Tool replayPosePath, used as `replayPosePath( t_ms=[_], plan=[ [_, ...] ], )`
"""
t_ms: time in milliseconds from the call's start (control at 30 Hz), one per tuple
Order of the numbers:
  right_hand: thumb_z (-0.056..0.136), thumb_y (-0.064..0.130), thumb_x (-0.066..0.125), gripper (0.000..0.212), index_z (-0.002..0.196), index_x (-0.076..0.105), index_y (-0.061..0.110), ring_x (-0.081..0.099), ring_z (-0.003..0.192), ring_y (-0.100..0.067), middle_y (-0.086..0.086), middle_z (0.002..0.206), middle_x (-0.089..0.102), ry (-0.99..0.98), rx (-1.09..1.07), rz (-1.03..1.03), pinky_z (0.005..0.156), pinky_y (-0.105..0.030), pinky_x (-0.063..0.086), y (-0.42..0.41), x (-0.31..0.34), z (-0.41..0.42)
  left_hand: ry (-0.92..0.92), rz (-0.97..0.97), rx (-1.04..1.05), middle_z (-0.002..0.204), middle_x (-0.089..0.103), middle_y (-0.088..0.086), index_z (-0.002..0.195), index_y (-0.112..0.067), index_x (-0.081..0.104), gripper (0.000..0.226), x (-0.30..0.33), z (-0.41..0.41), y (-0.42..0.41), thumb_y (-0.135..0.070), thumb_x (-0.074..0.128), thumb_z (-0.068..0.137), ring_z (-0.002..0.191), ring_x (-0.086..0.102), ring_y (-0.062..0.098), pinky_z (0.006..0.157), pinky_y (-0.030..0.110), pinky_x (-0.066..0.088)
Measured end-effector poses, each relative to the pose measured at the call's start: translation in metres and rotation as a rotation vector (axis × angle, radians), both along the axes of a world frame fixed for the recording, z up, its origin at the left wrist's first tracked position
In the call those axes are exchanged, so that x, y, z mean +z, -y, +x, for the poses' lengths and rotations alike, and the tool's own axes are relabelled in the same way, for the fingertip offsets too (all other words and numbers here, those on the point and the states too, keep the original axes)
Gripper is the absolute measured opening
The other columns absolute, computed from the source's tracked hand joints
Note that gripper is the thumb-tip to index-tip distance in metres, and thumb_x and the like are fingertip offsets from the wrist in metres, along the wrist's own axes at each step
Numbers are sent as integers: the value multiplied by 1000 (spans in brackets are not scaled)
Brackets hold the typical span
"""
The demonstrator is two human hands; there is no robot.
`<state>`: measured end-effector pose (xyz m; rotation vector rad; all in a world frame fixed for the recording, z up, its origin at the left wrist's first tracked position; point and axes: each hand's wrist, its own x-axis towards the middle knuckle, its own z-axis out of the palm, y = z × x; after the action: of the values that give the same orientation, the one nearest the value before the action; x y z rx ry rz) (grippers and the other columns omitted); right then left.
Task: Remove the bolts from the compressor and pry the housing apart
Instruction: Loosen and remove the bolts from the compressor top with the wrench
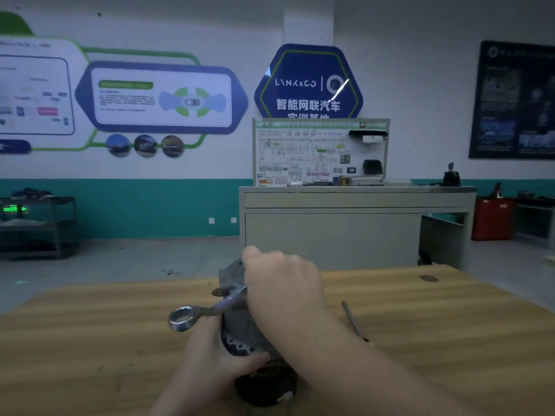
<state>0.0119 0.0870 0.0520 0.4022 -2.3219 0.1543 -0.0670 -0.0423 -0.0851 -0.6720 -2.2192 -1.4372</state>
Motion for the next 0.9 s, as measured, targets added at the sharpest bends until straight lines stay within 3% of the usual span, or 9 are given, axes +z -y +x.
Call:
replayPosePath(
  t_ms=[67, 133, 267, 333, 433, 533, 633, 733, 900],
  plan=[
    [75, 7, 60, 31, 69, 32, 19, 47, 51, -27, 2, 53, 39, -106, 139, -29, 40, -26, 19, -16, -11, -2, 40, -9, -28, 111, 69, -13, 123, -29, 57, 83, 0, 1, 2, -35, 94, 49, 106, 63, -1, 83, 12, 49],
    [82, 4, 59, 37, 60, 36, 22, 50, 49, -15, 8, 50, 42, -49, 347, -277, 44, -30, 36, -45, -22, -10, 64, -12, -15, 114, 66, -7, 122, -31, 57, 87, 1, 2, 4, -50, 90, 44, 107, 63, 7, 91, 28, 52],
    [80, 13, 70, 32, 54, 51, 20, 42, 35, -11, -2, 47, 51, 381, 765, -1384, 35, -19, 33, -83, -29, -27, 42, -49, 28, 114, 61, -11, 115, -33, 59, 84, 5, 3, 4, -61, 86, 41, 108, 58, 5, 93, 34, 50],
    [77, 13, 65, 20, 65, 49, 13, 39, 32, -9, -4, 46, 49, 644, 827, -1713, 31, -15, 28, -88, -25, -46, 15, -64, 39, 112, 59, -13, 113, -36, 59, 81, 5, 2, 3, -61, 84, 40, 107, 56, 3, 91, 29, 48],
    [92, 8, 53, 25, 69, 43, 12, 32, 28, -3, -1, 43, 43, 875, 725, -1740, 27, -12, 20, -87, -10, -72, -15, -74, 52, 109, 58, -15, 108, -42, 58, 76, 3, 0, 4, -64, 82, 39, 104, 55, -5, 85, 15, 44],
    [86, 8, 61, 28, 64, 45, 15, 34, 29, 0, 0, 46, 46, 896, 776, -1677, 26, -10, 20, -86, 7, -79, -18, -61, 58, 108, 56, -18, 106, -48, 52, 76, 3, -2, 8, -67, 78, 37, 103, 49, -18, 78, 2, 39],
    [70, 10, 72, 36, 55, 41, 19, 35, 28, -3, 0, 43, 46, 631, 857, -1708, 27, -10, 20, -89, 14, -79, 7, -60, 59, 110, 56, -19, 106, -48, 51, 78, 2, -5, 9, -68, 77, 35, 103, 50, -16, 76, 4, 40],
    [80, 5, 72, 50, 53, 33, 22, 34, 28, -8, -3, 39, 43, 289, 713, -1550, 32, -12, 22, -83, 0, -76, 16, -63, 71, 107, 58, -20, 104, -45, 54, 77, -2, -8, 10, -68, 78, 35, 101, 55, -7, 76, 9, 41],
    [85, 9, 69, 53, 44, 38, 24, 43, 32, -9, -1, 38, 48, 52, 552, -1291, 34, -16, 32, -69, -15, -57, 5, -79, 77, 106, 58, -21, 104, -44, 55, 81, -5, -8, 10, -76, 77, 33, 101, 56, -5, 79, 17, 44]
  ],
)
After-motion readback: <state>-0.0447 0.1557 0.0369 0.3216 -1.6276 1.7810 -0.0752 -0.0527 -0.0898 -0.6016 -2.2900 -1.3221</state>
